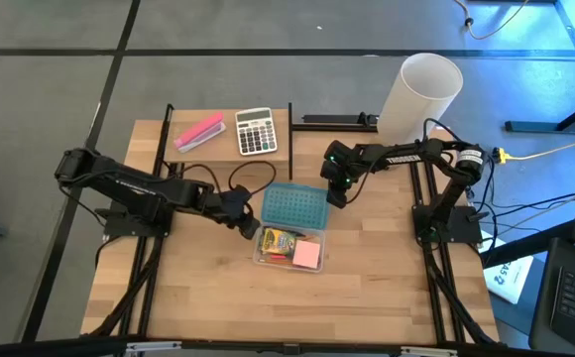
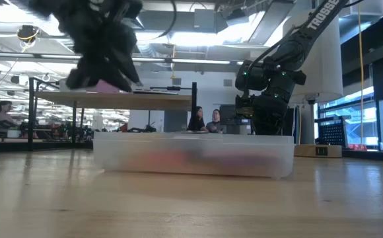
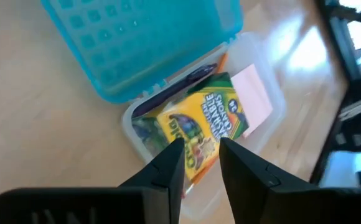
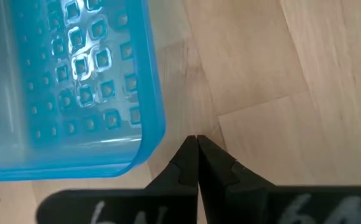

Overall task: Pack school essentials
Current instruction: Close the blue supply box

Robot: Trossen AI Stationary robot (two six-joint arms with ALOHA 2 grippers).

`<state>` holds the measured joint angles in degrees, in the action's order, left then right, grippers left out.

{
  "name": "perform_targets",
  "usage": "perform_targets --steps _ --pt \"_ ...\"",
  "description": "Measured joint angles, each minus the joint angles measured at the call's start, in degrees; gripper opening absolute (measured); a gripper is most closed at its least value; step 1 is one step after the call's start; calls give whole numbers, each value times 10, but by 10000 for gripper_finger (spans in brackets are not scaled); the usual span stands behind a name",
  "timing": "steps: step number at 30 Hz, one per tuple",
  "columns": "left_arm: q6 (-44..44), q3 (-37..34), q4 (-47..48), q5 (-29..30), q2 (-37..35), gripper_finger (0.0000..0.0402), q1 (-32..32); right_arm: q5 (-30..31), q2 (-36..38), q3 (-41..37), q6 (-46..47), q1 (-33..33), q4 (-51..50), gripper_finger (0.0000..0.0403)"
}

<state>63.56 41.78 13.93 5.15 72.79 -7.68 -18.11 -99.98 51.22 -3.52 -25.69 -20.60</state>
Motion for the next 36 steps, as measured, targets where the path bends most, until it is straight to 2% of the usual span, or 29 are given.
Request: perform_targets --steps 3,6,10,21,28,36 --pt "4 65 120 1 1 93 0 0 0 0 -4 0 0 0" --pt "53 113 224 4 3 93 0 0 0 0 -13 0 0 0" --pt "103 142 272 16 20 93 0 0 0 0 -15 0 2 0" --pt "113 146 236 -23 128 94 0 0 0 0 -15 0 3 0" --pt "113 146 187 -29 163 93 0 0 0 0 -15 0 6 0" --pt "110 146 183 -30 197 92 0 0 0 0 -15 1 7 0"
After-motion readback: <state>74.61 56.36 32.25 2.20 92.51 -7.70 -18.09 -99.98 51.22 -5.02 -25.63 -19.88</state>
